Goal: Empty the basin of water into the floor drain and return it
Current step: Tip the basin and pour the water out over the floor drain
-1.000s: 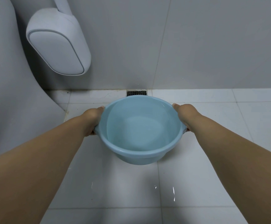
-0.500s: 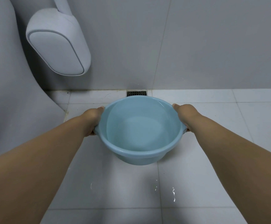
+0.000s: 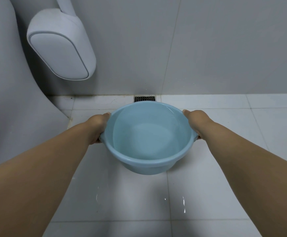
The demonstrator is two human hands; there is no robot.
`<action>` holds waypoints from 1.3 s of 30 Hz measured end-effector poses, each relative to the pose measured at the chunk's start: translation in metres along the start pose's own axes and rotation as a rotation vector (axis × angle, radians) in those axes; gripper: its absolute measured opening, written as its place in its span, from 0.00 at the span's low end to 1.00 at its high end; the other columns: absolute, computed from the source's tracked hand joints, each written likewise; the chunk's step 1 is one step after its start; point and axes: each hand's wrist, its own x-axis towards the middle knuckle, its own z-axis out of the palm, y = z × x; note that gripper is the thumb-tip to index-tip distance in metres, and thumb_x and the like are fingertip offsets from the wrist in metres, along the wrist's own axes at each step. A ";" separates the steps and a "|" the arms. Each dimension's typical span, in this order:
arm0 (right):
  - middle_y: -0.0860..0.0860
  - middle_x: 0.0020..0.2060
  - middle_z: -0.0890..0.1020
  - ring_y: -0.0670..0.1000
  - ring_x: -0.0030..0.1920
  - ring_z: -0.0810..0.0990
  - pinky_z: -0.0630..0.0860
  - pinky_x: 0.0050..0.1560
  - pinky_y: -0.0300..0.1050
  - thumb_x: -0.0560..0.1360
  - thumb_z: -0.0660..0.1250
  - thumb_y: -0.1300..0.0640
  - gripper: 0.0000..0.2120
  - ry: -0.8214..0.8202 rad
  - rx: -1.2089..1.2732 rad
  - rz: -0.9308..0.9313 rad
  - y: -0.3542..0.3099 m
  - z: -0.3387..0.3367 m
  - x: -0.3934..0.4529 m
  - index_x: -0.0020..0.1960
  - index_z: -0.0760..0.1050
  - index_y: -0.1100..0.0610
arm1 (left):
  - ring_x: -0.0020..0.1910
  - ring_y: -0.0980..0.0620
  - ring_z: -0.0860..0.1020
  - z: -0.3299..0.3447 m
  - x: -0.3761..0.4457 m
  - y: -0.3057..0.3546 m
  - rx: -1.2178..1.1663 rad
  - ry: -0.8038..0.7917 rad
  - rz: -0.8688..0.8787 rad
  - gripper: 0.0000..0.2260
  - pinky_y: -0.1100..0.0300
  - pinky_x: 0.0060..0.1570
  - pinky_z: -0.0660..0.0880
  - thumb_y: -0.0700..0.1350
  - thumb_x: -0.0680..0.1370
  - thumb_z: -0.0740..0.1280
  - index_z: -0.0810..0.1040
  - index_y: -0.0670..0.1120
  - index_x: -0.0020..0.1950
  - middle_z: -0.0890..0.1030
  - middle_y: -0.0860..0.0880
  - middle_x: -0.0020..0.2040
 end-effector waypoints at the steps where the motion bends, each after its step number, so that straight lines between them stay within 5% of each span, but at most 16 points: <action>1: 0.63 0.58 0.81 0.65 0.56 0.81 0.79 0.57 0.64 0.81 0.57 0.51 0.14 0.001 0.001 -0.001 0.000 0.000 0.000 0.52 0.76 0.60 | 0.40 0.46 0.82 0.000 0.000 0.000 0.000 0.000 0.000 0.20 0.57 0.35 0.78 0.58 0.84 0.54 0.79 0.45 0.55 0.84 0.47 0.46; 15: 0.63 0.56 0.82 0.65 0.54 0.82 0.80 0.54 0.62 0.81 0.57 0.50 0.17 0.004 -0.008 0.012 0.004 0.000 0.006 0.54 0.77 0.62 | 0.40 0.46 0.82 0.000 -0.002 -0.001 0.000 -0.011 0.007 0.20 0.57 0.34 0.77 0.58 0.84 0.54 0.79 0.46 0.55 0.84 0.47 0.47; 18: 0.61 0.52 0.82 0.63 0.47 0.82 0.81 0.45 0.56 0.81 0.57 0.48 0.19 0.007 0.005 0.014 0.007 -0.002 0.007 0.56 0.77 0.63 | 0.38 0.47 0.81 0.001 -0.003 0.000 0.013 -0.008 0.020 0.18 0.58 0.34 0.77 0.56 0.84 0.55 0.79 0.46 0.52 0.83 0.47 0.44; 23: 0.57 0.48 0.77 0.58 0.42 0.77 0.80 0.41 0.52 0.80 0.57 0.56 0.09 -0.018 -0.044 -0.110 0.010 -0.006 0.008 0.44 0.73 0.56 | 0.38 0.46 0.81 0.001 -0.005 -0.001 -0.003 -0.020 0.020 0.17 0.57 0.37 0.77 0.55 0.84 0.55 0.79 0.46 0.50 0.83 0.47 0.43; 27: 0.51 0.52 0.79 0.56 0.39 0.78 0.75 0.29 0.41 0.79 0.58 0.56 0.12 -0.057 -0.016 -0.166 0.011 -0.008 0.006 0.57 0.77 0.54 | 0.39 0.46 0.81 0.001 -0.006 -0.002 -0.003 -0.019 0.019 0.17 0.56 0.39 0.78 0.55 0.84 0.56 0.79 0.45 0.50 0.83 0.47 0.44; 31: 0.54 0.39 0.78 0.56 0.32 0.75 0.75 0.28 0.42 0.75 0.59 0.57 0.08 -0.037 -0.084 -0.153 0.011 -0.005 0.004 0.41 0.74 0.56 | 0.38 0.45 0.81 0.001 -0.004 0.000 0.014 0.002 0.034 0.18 0.57 0.35 0.77 0.55 0.84 0.55 0.79 0.44 0.51 0.83 0.46 0.44; 39: 0.53 0.37 0.76 0.57 0.37 0.78 0.75 0.30 0.43 0.78 0.58 0.57 0.11 0.029 -0.149 -0.140 0.007 -0.001 0.011 0.37 0.71 0.53 | 0.38 0.46 0.80 -0.001 -0.004 0.002 0.021 -0.010 0.042 0.16 0.58 0.34 0.75 0.52 0.83 0.56 0.79 0.45 0.51 0.82 0.47 0.43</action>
